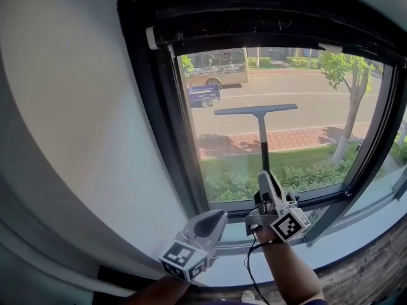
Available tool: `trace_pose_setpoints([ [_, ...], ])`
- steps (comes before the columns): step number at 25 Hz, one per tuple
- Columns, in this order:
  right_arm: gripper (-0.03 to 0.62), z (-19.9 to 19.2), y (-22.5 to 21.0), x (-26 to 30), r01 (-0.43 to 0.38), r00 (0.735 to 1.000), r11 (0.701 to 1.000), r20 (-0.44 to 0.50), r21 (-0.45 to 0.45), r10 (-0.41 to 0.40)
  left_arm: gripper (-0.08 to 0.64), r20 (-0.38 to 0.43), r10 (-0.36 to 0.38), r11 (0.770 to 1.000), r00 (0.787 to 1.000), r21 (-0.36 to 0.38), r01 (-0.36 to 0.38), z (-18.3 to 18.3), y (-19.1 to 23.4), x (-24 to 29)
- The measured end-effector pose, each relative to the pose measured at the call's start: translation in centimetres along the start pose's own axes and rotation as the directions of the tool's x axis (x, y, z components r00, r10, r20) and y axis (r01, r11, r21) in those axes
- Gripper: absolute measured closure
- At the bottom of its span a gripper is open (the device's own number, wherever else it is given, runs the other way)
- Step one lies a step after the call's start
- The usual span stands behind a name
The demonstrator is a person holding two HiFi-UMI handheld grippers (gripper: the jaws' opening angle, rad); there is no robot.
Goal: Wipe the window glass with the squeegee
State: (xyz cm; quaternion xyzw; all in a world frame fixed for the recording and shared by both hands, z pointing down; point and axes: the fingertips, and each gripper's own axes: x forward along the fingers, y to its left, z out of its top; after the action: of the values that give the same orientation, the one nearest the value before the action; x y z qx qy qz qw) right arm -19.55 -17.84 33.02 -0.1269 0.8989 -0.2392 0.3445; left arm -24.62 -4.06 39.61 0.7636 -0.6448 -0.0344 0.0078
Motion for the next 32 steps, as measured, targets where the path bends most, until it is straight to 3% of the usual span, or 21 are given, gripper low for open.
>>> trace_pose_setpoints([
  [32,0.491,-12.2,-9.7,-14.0,0.181,0.976,0.978,-0.141,0.105,-0.166,0.555,-0.103,-0.004,1.000,0.995,-0.025,0.002,-3.6,-0.5,1.0],
])
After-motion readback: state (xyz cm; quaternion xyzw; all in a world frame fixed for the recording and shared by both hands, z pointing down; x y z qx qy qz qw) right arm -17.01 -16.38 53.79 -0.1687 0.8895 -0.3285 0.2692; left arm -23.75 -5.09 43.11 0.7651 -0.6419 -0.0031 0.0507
